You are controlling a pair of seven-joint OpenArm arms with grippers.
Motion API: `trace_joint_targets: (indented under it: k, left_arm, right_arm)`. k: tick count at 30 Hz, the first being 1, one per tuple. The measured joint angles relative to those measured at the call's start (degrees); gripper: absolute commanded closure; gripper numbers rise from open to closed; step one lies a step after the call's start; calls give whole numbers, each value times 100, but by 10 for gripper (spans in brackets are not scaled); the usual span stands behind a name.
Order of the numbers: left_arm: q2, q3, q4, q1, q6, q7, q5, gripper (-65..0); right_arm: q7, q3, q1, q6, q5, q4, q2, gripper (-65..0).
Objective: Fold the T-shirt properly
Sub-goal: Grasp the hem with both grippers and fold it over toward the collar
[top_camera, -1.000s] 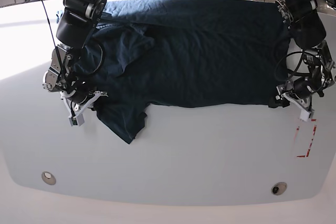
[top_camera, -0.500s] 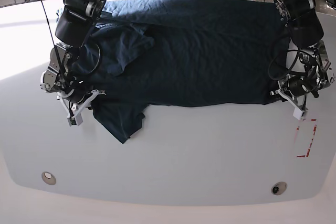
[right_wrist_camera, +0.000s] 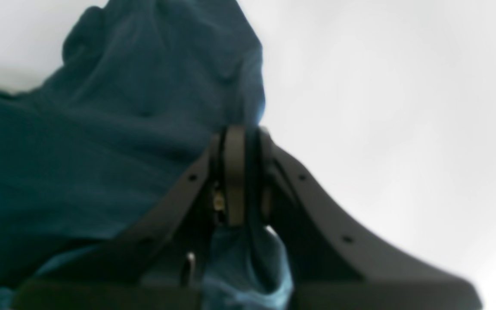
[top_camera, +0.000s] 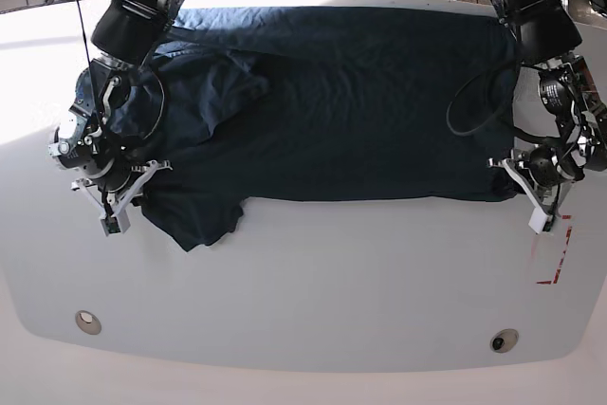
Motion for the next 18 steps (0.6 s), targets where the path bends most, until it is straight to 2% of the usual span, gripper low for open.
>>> trace_joint_targets:
  k: [3,9,13,18]
  left_arm:
    - [2,-17,356,144,26,120,-66,-11]
    - [-26,-98,726,452,37,372,-686,-11]
    - [20,-525,962,682,26,518,-1005,-11]
    - [-33,-894,1115,789,28,925,-1093,-11]
  right_arm:
    - [-234,15,-195,-4,-28,367,7,0]
    - [-564,28,-616,-9,44,1161,-31,0]
    - [-723,24,-949,-17,-4,1648,-46,0]
    - [-966,28,-1338,0,22,2124,-52,0]
